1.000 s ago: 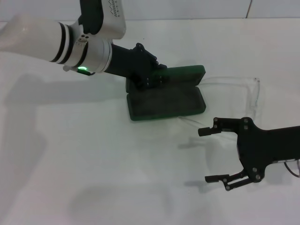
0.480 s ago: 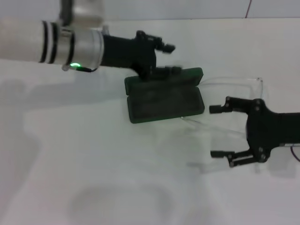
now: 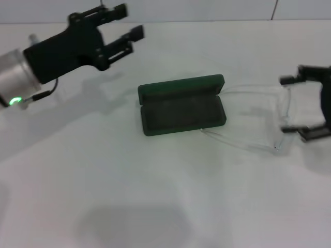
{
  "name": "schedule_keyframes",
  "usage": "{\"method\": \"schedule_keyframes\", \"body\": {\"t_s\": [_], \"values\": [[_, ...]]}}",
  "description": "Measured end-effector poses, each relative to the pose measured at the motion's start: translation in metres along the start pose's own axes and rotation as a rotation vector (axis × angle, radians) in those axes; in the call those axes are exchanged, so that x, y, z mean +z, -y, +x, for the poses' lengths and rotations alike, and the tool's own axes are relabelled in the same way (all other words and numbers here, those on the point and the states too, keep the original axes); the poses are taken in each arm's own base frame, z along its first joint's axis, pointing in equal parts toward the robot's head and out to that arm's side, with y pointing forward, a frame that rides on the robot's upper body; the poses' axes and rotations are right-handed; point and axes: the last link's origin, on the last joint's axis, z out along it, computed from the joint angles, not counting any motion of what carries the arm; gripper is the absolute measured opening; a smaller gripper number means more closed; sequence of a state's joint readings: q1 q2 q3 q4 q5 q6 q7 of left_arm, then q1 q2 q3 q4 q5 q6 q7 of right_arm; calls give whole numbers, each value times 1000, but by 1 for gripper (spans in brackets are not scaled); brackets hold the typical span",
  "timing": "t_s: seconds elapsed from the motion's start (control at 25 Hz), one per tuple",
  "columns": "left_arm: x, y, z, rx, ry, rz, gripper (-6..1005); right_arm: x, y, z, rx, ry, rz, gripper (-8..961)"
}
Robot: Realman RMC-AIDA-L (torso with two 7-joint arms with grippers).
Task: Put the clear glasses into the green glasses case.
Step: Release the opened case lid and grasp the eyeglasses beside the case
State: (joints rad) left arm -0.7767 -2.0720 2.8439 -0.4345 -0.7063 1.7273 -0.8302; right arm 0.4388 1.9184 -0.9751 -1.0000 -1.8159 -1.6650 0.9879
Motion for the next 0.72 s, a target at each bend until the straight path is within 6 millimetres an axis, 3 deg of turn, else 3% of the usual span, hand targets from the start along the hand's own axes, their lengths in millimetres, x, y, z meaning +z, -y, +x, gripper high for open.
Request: {"method": "schedule_keyframes", "body": {"t_s": [0.2, 0.32, 0.52, 0.72], "values": [[-33, -10, -16, -55, -5, 82, 561, -13, 18, -23, -97, -250, -120, 862], [-40, -15, -21, -76, -6, 95, 561, -11, 35, -36, -142, -366, -119, 862], [-42, -19, -25, -97, -2, 98, 562, 5, 44, -43, -168, -526, -179, 861], [-45, -20, -27, -105, 0, 104, 562, 27, 42, -36, -160, -697, -241, 861]]}}
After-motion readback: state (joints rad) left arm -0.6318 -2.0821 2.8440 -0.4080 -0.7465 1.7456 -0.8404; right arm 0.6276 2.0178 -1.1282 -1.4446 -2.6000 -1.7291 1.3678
